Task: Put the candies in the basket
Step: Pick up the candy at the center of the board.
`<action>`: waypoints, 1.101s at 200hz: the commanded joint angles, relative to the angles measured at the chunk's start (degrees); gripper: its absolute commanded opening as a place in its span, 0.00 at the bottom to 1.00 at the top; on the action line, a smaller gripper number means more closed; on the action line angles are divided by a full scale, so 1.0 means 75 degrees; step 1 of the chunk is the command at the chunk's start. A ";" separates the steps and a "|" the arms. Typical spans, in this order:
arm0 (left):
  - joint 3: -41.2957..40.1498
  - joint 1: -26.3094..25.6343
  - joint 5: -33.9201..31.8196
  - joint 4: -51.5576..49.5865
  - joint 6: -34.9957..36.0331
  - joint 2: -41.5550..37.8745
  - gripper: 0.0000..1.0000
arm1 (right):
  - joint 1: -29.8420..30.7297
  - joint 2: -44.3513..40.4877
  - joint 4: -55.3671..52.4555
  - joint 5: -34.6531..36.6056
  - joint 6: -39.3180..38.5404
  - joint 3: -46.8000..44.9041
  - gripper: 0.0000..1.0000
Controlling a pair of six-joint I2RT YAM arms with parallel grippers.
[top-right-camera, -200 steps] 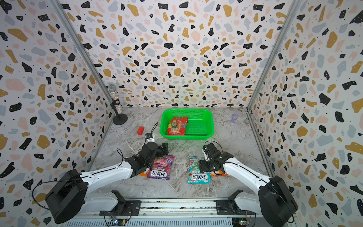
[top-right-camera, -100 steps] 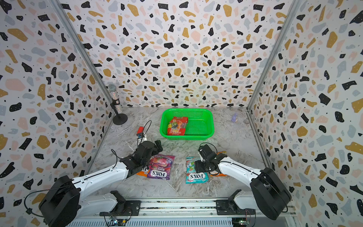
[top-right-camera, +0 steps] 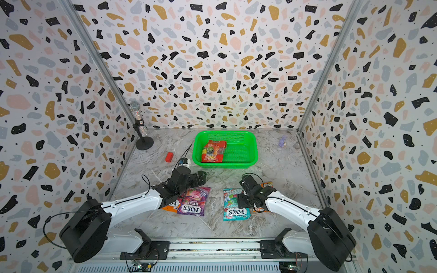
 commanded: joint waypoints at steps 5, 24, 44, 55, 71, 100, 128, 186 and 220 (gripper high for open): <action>0.0294 0.0019 0.0997 0.0565 0.0410 0.0184 1.00 | 0.0035 0.0320 0.0323 -0.0216 0.0114 -0.0177 0.63; 0.0265 0.0019 0.0891 0.0552 0.0351 0.0175 1.00 | 0.0035 0.0388 0.0550 -0.0293 0.0210 -0.0310 0.56; 0.0202 0.0019 0.0726 0.0555 0.0310 0.0098 1.00 | 0.0035 0.0253 0.0554 -0.0236 0.0191 -0.0329 0.44; 0.0161 0.0019 0.0585 0.0555 0.0293 0.0048 1.00 | 0.0035 0.0152 0.0455 -0.0178 0.0131 -0.0253 0.36; 0.0091 0.0019 0.0351 0.0544 0.0212 -0.0030 1.00 | 0.0035 0.0028 0.0322 -0.0077 0.0059 -0.0174 0.21; -0.0076 0.0019 -0.0047 0.0543 0.0135 -0.0277 1.00 | 0.0035 -0.0077 0.0375 -0.0068 0.0075 -0.0254 0.01; -0.0309 0.0019 -0.0904 0.0447 -0.0274 -0.0578 1.00 | 0.0035 -0.0145 0.0244 -0.0094 0.0065 -0.0192 0.00; -0.0540 0.0042 -0.4337 -0.1311 -0.2557 -0.1055 1.00 | 0.0035 -0.1076 -0.0209 0.0210 -0.0165 0.0331 0.00; -0.0772 0.0089 -0.4682 -0.1308 -0.2790 -0.1299 1.00 | 0.0035 -0.1287 0.0038 0.0166 -0.0158 0.0354 0.00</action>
